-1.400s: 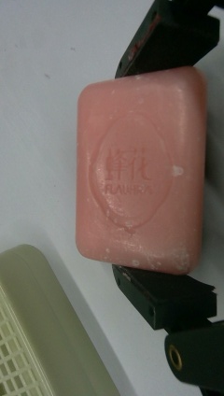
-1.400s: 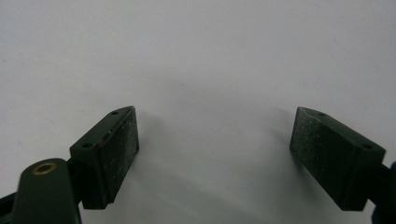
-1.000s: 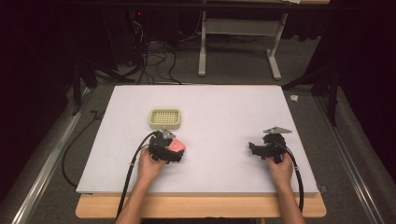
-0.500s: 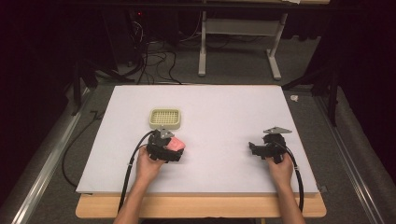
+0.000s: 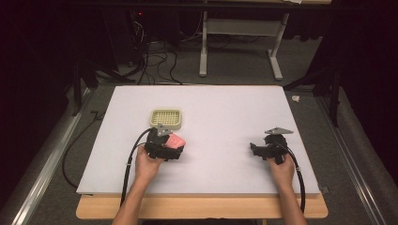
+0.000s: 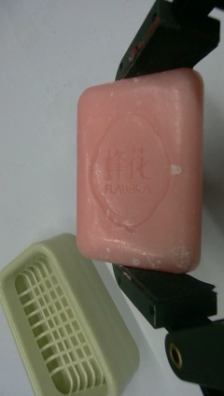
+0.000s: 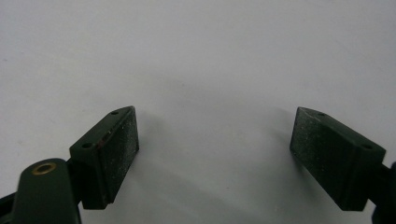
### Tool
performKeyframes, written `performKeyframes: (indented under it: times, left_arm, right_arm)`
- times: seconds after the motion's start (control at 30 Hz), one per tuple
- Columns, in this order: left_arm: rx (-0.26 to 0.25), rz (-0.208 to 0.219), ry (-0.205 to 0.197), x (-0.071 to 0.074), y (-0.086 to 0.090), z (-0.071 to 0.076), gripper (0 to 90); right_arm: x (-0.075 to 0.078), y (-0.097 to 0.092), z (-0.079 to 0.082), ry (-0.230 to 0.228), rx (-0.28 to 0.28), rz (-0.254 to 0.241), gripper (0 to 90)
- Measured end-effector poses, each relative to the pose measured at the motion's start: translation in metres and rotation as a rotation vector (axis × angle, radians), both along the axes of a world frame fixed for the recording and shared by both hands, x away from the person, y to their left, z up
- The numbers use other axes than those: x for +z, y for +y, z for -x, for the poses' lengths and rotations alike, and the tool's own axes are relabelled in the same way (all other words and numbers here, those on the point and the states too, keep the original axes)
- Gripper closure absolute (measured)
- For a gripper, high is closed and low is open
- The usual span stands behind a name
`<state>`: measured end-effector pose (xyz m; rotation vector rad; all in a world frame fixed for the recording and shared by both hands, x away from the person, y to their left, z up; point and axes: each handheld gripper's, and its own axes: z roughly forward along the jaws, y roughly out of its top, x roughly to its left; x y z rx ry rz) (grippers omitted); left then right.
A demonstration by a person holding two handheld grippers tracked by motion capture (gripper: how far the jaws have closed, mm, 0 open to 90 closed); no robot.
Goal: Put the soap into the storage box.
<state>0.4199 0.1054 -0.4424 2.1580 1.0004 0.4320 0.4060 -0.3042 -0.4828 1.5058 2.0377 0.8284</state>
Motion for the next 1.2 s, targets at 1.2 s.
performKeyframes:
  times: [1.2]
  left_arm:
    - [0.118,0.038,0.009,0.038,0.003,-0.037,13.8]
  right_arm:
    - [0.0,0.0,0.0,0.0,0.007,0.004,16.1]
